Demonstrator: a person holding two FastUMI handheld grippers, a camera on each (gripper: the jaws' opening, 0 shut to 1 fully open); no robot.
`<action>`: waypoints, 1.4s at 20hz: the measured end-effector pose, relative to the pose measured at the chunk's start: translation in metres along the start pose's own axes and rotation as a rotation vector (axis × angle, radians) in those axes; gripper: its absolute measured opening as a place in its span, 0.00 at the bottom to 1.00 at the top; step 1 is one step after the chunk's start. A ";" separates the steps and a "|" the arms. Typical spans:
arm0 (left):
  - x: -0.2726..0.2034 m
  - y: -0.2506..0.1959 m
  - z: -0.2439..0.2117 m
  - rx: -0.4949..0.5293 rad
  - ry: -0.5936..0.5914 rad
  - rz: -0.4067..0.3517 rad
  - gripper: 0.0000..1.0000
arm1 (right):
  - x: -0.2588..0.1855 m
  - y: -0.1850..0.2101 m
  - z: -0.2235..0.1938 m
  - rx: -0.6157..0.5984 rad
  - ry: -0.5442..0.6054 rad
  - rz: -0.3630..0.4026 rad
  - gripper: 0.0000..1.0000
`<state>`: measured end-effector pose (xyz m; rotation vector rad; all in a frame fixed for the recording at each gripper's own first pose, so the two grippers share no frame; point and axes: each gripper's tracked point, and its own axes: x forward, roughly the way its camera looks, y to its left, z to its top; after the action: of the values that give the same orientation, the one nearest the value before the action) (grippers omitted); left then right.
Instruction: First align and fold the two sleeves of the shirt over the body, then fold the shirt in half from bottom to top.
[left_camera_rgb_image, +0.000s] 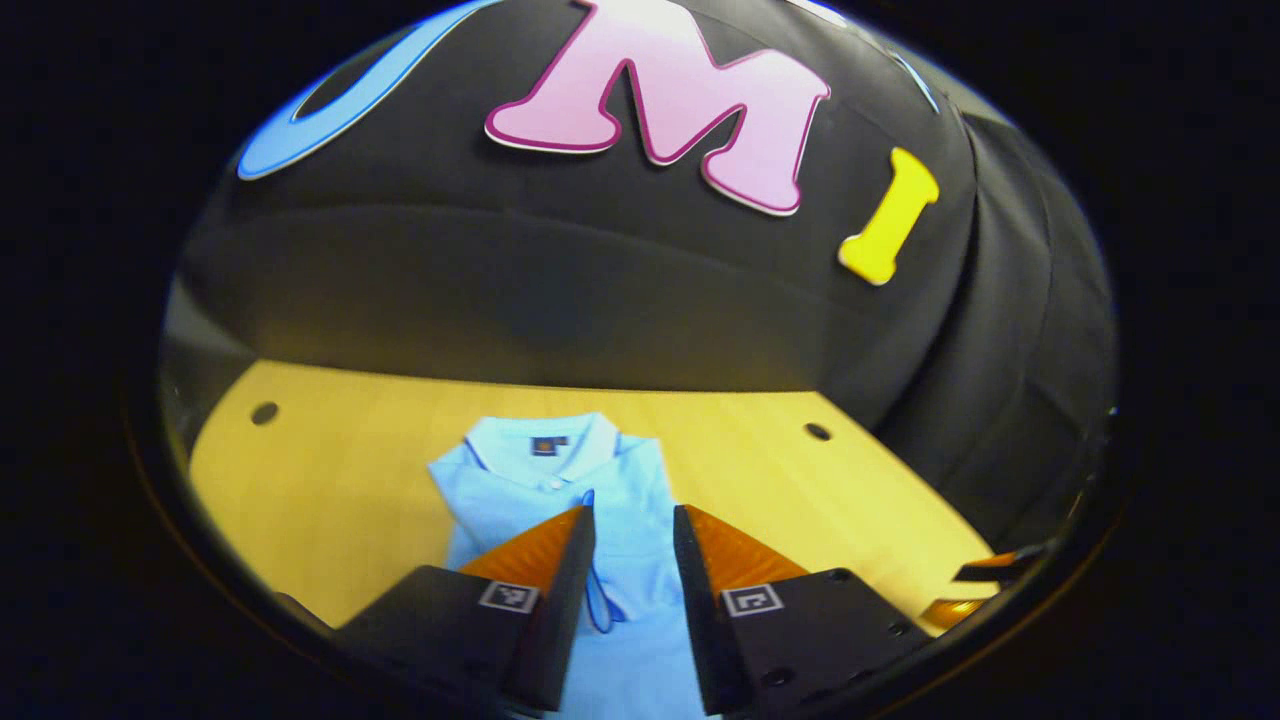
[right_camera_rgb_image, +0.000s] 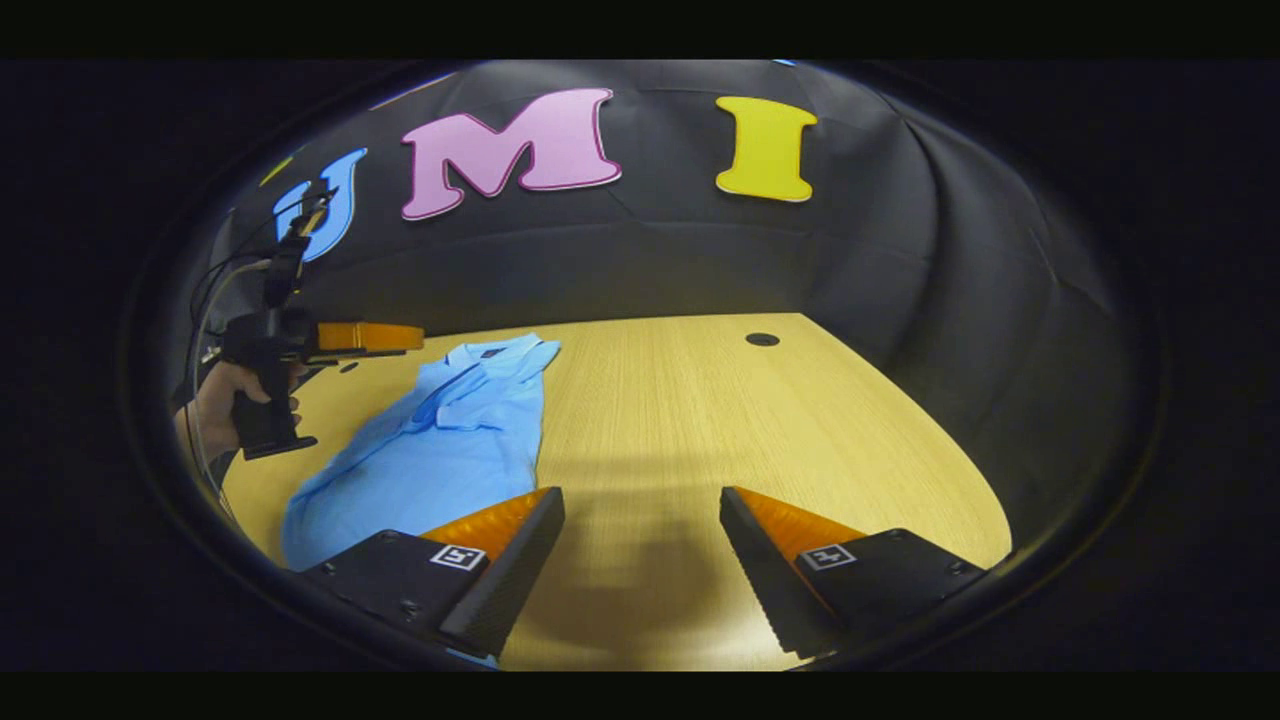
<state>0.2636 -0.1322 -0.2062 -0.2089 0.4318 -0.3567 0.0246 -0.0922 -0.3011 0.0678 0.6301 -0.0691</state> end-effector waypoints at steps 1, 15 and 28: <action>-0.012 0.001 -0.002 -0.014 -0.005 0.005 0.67 | -0.005 0.004 -0.003 0.006 0.000 0.003 0.97; -0.235 0.054 -0.143 0.033 0.168 0.238 0.97 | -0.071 0.094 -0.083 0.018 0.119 0.116 0.99; -0.293 0.059 -0.269 0.078 0.378 0.341 0.98 | -0.087 0.109 -0.153 -0.069 0.249 0.094 0.99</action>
<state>-0.0873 0.0000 -0.3526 0.0120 0.8118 -0.0747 -0.1254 0.0332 -0.3683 0.0393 0.8763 0.0529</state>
